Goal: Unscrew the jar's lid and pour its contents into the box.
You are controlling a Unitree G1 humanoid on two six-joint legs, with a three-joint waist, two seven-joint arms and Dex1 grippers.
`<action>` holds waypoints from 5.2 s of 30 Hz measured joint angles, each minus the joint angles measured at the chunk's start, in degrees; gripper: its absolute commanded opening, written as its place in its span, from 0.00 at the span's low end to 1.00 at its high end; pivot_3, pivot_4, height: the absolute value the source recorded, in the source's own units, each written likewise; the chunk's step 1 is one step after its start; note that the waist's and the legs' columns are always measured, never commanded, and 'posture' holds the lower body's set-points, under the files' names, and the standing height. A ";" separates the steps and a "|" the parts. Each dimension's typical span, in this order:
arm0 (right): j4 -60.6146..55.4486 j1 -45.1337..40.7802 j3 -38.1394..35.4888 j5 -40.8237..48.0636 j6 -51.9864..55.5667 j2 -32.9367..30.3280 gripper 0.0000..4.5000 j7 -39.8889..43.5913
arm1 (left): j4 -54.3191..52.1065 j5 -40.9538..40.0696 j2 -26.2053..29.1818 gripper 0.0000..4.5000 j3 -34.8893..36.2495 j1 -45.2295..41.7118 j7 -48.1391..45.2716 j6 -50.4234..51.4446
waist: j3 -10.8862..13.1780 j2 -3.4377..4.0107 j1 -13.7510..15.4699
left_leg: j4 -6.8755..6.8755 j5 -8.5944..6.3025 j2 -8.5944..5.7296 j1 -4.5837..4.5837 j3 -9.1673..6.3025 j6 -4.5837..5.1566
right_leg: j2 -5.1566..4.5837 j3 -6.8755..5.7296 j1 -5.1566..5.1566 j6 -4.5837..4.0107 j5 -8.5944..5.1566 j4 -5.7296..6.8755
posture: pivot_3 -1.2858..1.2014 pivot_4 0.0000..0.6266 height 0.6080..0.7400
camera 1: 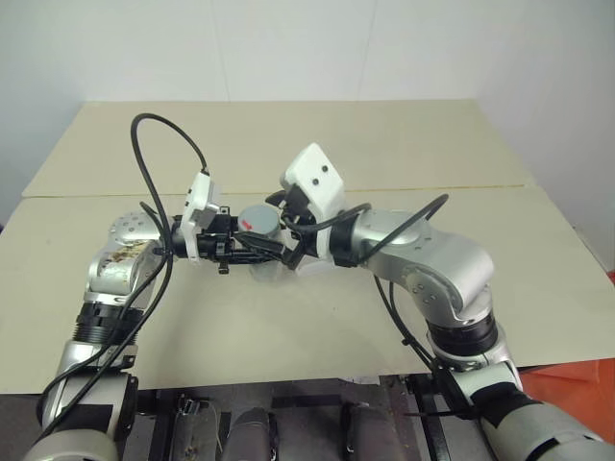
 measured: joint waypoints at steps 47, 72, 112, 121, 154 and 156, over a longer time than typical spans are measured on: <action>4.02 0.30 -1.24 2.48 -10.31 -2.49 1.00 7.79 | -2.62 -1.44 -0.73 0.51 2.32 2.09 1.49 -0.45 | 0.00 0.00 0.02 | -0.03 -0.01 0.00 0.00 0.00 0.01 | 0.00 -0.01 0.00 0.00 0.00 -0.02 | 0.52 0.24 1.00; 3.79 1.82 -0.74 1.76 -11.32 -4.56 1.00 8.27 | -2.64 -1.39 -0.77 0.51 2.32 2.86 3.35 -0.45 | 0.00 0.00 0.01 | -0.03 0.00 0.00 0.00 0.00 0.01 | 0.00 -0.01 0.00 0.00 0.00 -0.03 | 0.52 0.24 1.00; -1.54 3.09 -11.47 11.91 -8.78 -8.87 1.00 8.43 | -1.37 -1.94 -2.79 0.51 3.87 2.45 3.53 -0.44 | 0.00 0.00 -0.12 | -0.02 -0.03 0.00 0.02 0.00 0.05 | 0.00 0.01 0.01 0.00 0.00 -0.04 | 0.52 0.24 1.00; 2.43 -0.09 -3.27 5.76 -10.09 -3.57 1.00 5.59 | -1.23 -1.64 -4.17 0.51 3.07 1.15 4.19 -0.52 | 0.00 0.00 -0.05 | -0.02 0.00 0.00 0.01 -0.01 0.01 | 0.00 -0.01 0.00 0.00 0.00 -0.02 | 0.52 0.24 1.00; 9.10 2.96 -8.79 0.90 -13.97 -11.09 1.00 9.49 | -4.06 -2.35 -0.10 0.51 4.60 4.03 3.78 -0.32 | 0.00 0.00 0.18 | -0.04 0.00 0.01 -0.02 -0.01 0.01 | 0.00 -0.02 0.00 0.00 0.00 -0.06 | 0.52 0.24 1.00; 9.10 3.17 -8.99 0.87 -14.09 -11.08 1.00 9.50 | -4.62 -2.39 -0.10 0.51 4.60 4.04 3.76 -0.31 | 0.00 0.00 0.04 | -0.06 0.01 0.01 -0.01 0.00 -0.01 | 0.00 -0.02 -0.01 0.00 0.00 -0.05 | 0.52 0.24 1.00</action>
